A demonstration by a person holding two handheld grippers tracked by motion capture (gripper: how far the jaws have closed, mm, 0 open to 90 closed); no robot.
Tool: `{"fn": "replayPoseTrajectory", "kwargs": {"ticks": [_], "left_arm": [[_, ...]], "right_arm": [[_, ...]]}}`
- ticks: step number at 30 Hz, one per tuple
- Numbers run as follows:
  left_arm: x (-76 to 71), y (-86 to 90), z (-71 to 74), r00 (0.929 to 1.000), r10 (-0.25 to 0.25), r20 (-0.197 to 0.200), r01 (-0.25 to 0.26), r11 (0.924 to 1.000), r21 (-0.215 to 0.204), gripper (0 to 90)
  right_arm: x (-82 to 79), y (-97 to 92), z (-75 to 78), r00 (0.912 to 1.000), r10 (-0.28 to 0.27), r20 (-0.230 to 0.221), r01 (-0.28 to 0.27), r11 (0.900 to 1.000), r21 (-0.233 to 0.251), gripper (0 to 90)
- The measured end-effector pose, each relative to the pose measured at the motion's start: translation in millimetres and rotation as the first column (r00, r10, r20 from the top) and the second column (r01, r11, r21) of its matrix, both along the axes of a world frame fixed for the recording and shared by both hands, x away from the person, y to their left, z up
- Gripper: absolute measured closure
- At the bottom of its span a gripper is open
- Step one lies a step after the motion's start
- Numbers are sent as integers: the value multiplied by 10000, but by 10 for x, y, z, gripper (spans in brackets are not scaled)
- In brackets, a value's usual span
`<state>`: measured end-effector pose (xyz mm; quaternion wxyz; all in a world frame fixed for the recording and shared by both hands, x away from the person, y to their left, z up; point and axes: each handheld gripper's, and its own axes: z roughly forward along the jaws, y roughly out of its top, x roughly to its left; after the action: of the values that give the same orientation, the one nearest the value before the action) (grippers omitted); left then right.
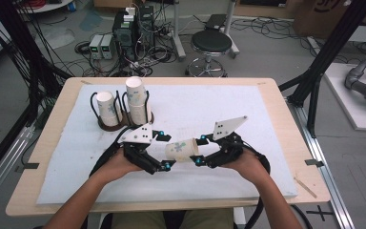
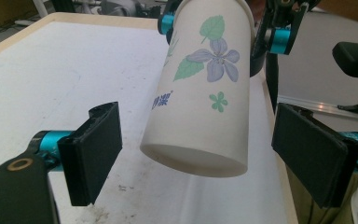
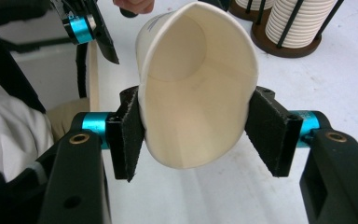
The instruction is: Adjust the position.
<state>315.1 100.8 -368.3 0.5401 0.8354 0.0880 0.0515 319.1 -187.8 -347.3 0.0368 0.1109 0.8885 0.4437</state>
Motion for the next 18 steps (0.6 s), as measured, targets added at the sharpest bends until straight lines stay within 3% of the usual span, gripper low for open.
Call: {"fn": "replayPoseTrajectory", "kwargs": {"ticks": [5, 8, 12, 15, 16, 18], "left_arm": [[1, -56, 27, 9998, -205, 81, 201, 9990, 409, 162], [1, -87, 29, 9997, -231, 110, 223, 9975, 664, 164], [14, -115, 26, 9995, -306, 55, 300, 9954, 910, 168], [24, -135, 7, 9996, -288, -46, 291, 9942, 1033, 172], [27, -140, 0, 9996, -283, -88, 291, 9941, 1041, 174], [33, -143, -6, 9994, -329, -140, 343, 9931, 1124, 176]], "right_arm": [[28, 93, 146, 9996, 248, 141, -234, 9954, -934, 410], [34, 170, 221, 9986, 457, 250, -410, 9855, -1648, 408], [32, 281, 303, 9959, 795, 425, -663, 9655, -2516, 406], [28, 376, 358, 9936, 990, 551, -762, 9435, -3224, 404], [30, 427, 383, 9913, 1183, 568, -910, 9317, -3516, 401], [33, 444, 391, 9906, 1231, 589, -941, 9287, -3587, 400]]}}
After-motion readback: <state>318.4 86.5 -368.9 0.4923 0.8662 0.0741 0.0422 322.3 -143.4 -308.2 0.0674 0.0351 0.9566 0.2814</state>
